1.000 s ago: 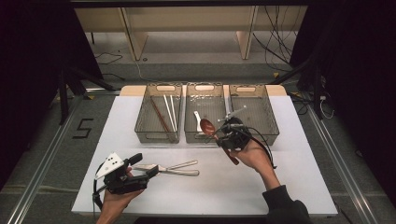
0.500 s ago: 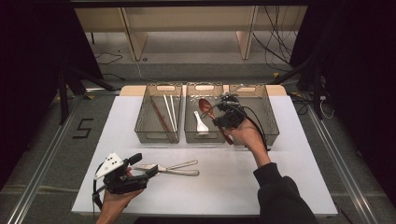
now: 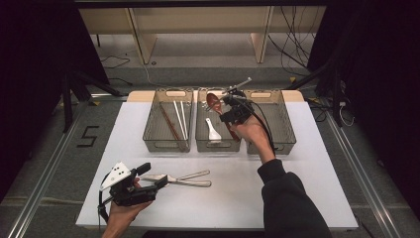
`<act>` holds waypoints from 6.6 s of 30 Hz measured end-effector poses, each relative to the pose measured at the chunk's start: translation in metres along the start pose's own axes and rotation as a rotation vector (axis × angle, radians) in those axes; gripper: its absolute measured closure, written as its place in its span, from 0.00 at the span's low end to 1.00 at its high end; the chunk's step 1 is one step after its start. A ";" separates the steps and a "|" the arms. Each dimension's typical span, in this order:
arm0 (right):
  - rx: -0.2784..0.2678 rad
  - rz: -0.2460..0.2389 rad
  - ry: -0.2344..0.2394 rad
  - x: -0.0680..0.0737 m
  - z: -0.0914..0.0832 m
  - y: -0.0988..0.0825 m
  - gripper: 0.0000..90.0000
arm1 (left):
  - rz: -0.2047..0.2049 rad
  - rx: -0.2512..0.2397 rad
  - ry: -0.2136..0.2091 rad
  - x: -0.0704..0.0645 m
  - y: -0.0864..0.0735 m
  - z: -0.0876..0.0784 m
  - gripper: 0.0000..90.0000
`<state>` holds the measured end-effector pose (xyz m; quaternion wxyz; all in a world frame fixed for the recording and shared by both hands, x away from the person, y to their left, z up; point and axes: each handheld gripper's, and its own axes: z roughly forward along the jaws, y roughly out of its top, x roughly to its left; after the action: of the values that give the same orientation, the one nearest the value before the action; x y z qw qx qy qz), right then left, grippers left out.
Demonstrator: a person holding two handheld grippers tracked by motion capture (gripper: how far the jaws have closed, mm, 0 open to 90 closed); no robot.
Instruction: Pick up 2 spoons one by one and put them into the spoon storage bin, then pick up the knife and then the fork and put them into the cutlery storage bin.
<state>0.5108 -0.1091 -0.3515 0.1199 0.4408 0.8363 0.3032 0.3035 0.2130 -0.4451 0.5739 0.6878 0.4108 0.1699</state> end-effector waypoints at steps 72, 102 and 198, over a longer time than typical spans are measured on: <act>-0.001 0.037 0.049 -0.001 0.040 0.011 0.67 | -0.001 -0.004 -0.002 0.000 0.000 -0.001 0.18; -0.075 -0.127 0.171 0.035 -0.007 -0.035 0.44 | -0.002 0.000 0.002 0.000 0.000 0.000 0.18; 0.083 -0.430 0.319 0.124 0.034 -0.114 0.40 | -0.021 -0.007 0.014 0.004 0.001 0.000 0.18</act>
<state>0.3787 -0.0438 -0.4404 0.0303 0.2041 0.9307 0.3020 0.3064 0.2155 -0.4455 0.5751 0.6804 0.4212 0.1699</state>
